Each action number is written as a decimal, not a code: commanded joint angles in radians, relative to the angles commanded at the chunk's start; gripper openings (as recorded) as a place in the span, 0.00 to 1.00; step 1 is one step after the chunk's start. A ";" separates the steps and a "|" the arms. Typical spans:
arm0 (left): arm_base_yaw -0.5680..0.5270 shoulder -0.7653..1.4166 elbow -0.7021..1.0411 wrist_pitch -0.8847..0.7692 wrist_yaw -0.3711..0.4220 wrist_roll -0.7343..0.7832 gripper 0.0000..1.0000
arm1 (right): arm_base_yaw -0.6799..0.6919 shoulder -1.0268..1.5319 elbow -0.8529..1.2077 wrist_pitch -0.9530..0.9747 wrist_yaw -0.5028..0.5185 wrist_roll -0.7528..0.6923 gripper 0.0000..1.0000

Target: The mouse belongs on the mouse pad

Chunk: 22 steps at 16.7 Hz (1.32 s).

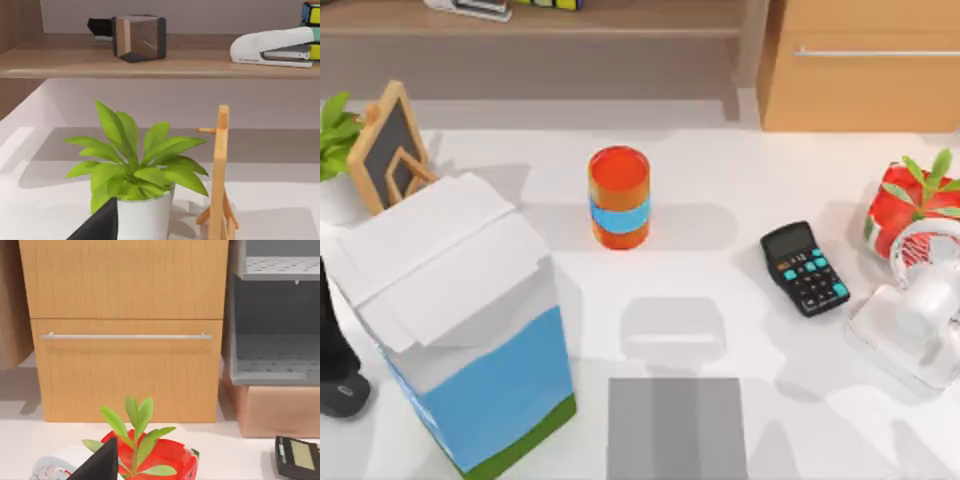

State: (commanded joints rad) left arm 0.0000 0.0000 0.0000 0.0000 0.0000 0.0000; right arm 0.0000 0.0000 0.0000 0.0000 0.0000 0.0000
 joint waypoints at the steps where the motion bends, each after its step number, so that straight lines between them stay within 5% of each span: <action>1: 0.000 0.000 0.000 0.000 0.000 0.000 1.00 | 0.000 0.000 0.000 0.000 0.000 0.000 1.00; 5: 0.046 0.062 0.044 0.007 -0.034 0.060 1.00 | 0.000 0.000 0.000 0.000 0.000 0.000 1.00; 9: 0.126 0.266 0.228 -0.026 -0.103 0.286 1.00 | 0.000 0.000 0.000 0.000 0.000 0.000 1.00; 15: 0.158 0.717 0.628 -0.288 -0.142 0.903 1.00 | 0.000 0.000 0.000 0.000 0.000 0.000 1.00; 22: 0.107 1.245 0.945 -0.795 -0.080 1.645 1.00 | 0.000 0.000 0.000 0.000 0.000 0.000 1.00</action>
State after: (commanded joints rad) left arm 0.1072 1.2447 0.9454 -0.7949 -0.0800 1.6448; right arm 0.0000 0.0000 0.0000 0.0000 0.0000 0.0000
